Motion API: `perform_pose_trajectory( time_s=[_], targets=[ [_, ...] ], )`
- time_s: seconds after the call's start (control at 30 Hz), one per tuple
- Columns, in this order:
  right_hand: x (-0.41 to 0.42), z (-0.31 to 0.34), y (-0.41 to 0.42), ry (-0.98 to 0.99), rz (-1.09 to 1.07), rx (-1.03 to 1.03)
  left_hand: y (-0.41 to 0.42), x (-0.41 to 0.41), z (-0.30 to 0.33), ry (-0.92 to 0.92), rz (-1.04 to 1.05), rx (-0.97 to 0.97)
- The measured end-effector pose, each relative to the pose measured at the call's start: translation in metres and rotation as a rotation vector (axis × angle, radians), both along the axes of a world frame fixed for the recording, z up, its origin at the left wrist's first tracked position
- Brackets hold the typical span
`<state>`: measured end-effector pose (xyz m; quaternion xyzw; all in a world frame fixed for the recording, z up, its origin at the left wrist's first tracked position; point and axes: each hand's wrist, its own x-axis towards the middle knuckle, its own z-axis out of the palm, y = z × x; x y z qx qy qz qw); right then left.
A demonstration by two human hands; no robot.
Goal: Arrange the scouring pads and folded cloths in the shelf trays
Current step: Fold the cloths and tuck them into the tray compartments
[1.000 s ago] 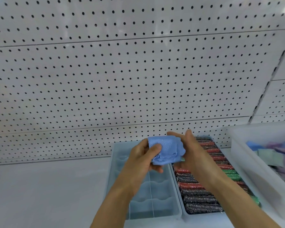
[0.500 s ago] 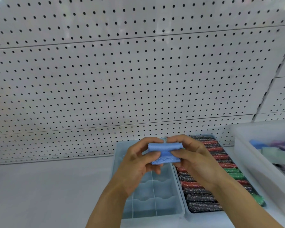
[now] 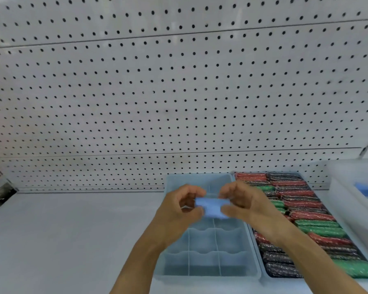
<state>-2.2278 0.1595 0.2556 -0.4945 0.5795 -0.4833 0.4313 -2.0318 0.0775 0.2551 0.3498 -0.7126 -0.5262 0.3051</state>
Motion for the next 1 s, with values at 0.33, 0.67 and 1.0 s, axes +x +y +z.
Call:
perform_pose_trajectory(
  time_s=[0.33,0.67,1.0],
  targets=[
    [0.032,-0.049,-0.086,0.528,0.009,0.105,-0.037,0.012,-0.065,-0.115,0.312,-0.274],
    [0.036,-0.094,-0.177,0.714,-0.042,0.109,-0.062,0.015,-0.099,-0.441,0.309,0.006],
    [0.058,-0.085,-0.2,1.234,0.034,0.239,-0.063,0.015,-0.104,-0.434,0.322,0.015]
  ],
)
